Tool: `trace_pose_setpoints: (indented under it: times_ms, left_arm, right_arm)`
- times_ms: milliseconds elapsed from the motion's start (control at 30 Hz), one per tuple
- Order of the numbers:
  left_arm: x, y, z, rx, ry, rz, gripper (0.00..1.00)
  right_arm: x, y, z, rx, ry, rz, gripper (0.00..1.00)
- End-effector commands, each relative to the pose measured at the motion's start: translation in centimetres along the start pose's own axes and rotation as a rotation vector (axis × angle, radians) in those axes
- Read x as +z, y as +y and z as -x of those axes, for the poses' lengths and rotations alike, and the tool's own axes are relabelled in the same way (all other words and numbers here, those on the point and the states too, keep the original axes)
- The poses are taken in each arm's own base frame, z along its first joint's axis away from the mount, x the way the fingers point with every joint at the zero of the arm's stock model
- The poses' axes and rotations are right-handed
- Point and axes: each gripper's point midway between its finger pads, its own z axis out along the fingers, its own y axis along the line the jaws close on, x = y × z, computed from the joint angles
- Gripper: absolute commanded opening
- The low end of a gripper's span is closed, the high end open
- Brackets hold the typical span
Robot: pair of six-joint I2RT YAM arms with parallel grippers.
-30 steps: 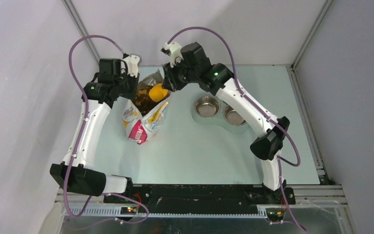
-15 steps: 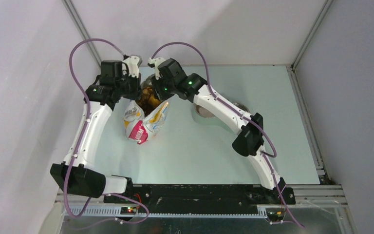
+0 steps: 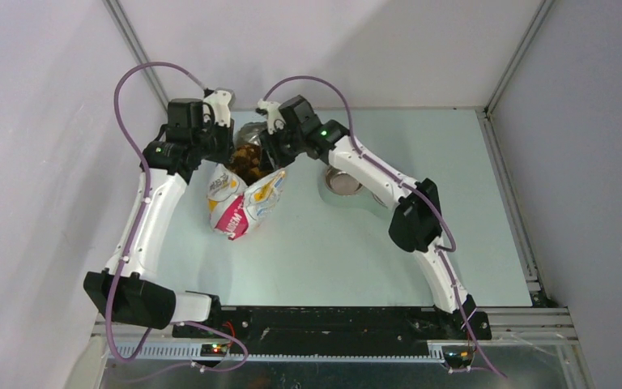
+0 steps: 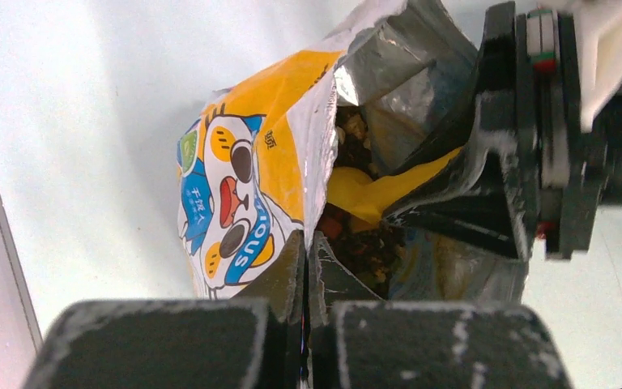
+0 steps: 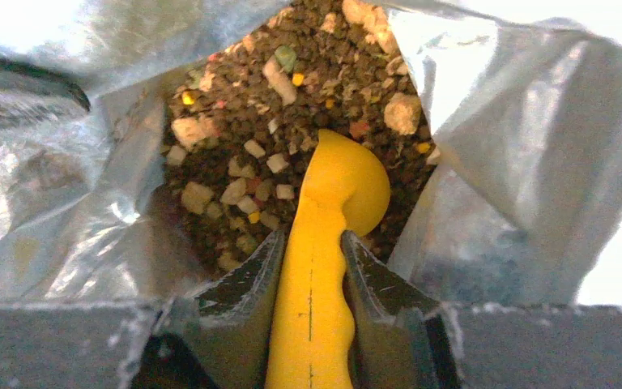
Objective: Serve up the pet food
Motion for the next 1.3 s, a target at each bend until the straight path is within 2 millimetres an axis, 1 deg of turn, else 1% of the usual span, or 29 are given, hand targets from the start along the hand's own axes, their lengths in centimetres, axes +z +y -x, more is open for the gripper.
trace_pose_setpoints:
  times_ms: [0,33,67,100,133,167,200,333,400,433,500,567,600,633,667,700,767,867,967,1100,1233,1267]
  left_arm:
    - [0.0,-0.2,2.0,0.044,-0.073,-0.011,0.0]
    - [0.0,-0.3,1.9,0.05,-0.072,-0.019,0.0]
    - [0.2,-0.3,1.8,0.052,-0.066,-0.022,0.0]
    - [0.3,-0.3,1.7,0.059,-0.062,-0.025,0.0]
    - [0.4,-0.3,1.5,0.059,-0.053,-0.025,0.0]
    - [0.5,-0.3,1.3,0.061,-0.047,-0.024,0.0]
    - [0.7,-0.2,1.1,0.06,-0.036,-0.023,0.0]
    - [0.8,0.1,0.7,0.062,-0.01,-0.011,0.0]
    - [0.8,0.4,0.6,0.078,-0.002,0.0,0.0]
    - [0.7,0.5,0.8,0.085,-0.004,0.004,0.0]
    - [0.5,0.8,1.0,0.103,-0.002,0.018,0.0]
    - [0.1,0.9,1.3,0.123,-0.004,0.025,0.0]
    - [0.0,1.0,1.3,0.134,-0.002,0.029,0.0]
    - [-0.2,1.1,1.5,0.139,-0.002,0.032,0.0]
    - [-0.2,1.2,1.5,0.15,0.001,0.037,0.0]
    - [-0.4,1.3,1.6,0.156,0.001,0.04,0.0]
    - [-0.6,1.7,1.8,0.173,0.002,0.057,0.0]
    - [-0.9,2.3,1.9,0.195,0.002,0.086,0.0]
    - [-1.2,2.8,2.1,0.202,0.001,0.107,0.0]
    - [-1.4,3.4,2.2,0.216,0.003,0.13,0.0]
    - [-1.4,3.8,2.5,0.221,0.0,0.144,0.0]
    - [-1.3,3.8,2.4,0.221,0.003,0.145,0.0]
  right_arm:
    - [-3.0,5.9,-1.9,0.235,0.156,0.43,0.0]
    - [-3.3,6.0,-0.9,0.249,0.133,0.461,0.0]
    - [-4.2,6.1,-0.2,0.316,0.139,0.508,0.0]
    - [-4.3,6.0,0.8,0.329,0.111,0.527,0.0]
    - [-4.8,5.6,1.9,0.377,0.091,0.551,0.0]
    - [-5.1,5.4,2.6,0.396,0.079,0.561,0.0]
    - [-5.7,5.0,3.8,0.421,0.051,0.577,0.0]
    - [-7.7,3.7,7.2,0.446,-0.028,0.57,0.0]
    - [-8.6,3.3,8.0,0.458,-0.045,0.564,0.0]
    - [-9.0,3.2,8.3,0.465,-0.048,0.566,0.0]
    - [-9.5,2.2,8.2,0.487,-0.046,0.561,0.0]
    - [-9.2,1.1,7.1,0.529,-0.015,0.558,0.0]
    - [-9.2,0.7,7.1,0.533,-0.019,0.561,0.0]
    - [-9.0,0.1,6.5,0.577,0.002,0.562,0.0]
    - [-9.0,-0.3,6.6,0.585,-0.004,0.571,0.0]
    - [-8.9,-1.0,6.6,0.63,-0.001,0.586,0.0]
    - [-8.9,-1.6,6.7,0.692,0.002,0.617,0.0]
    - [-9.0,-1.7,6.9,0.714,0.012,0.656,0.0]
    - [-9.7,-1.0,7.5,0.673,-0.004,0.712,0.0]
    - [-10.7,-0.8,8.1,0.652,-0.031,0.735,0.0]
    - [-10.9,-1.4,7.9,0.666,-0.064,0.724,0.0]
    - [-10.7,-1.8,7.6,0.693,-0.068,0.715,0.0]
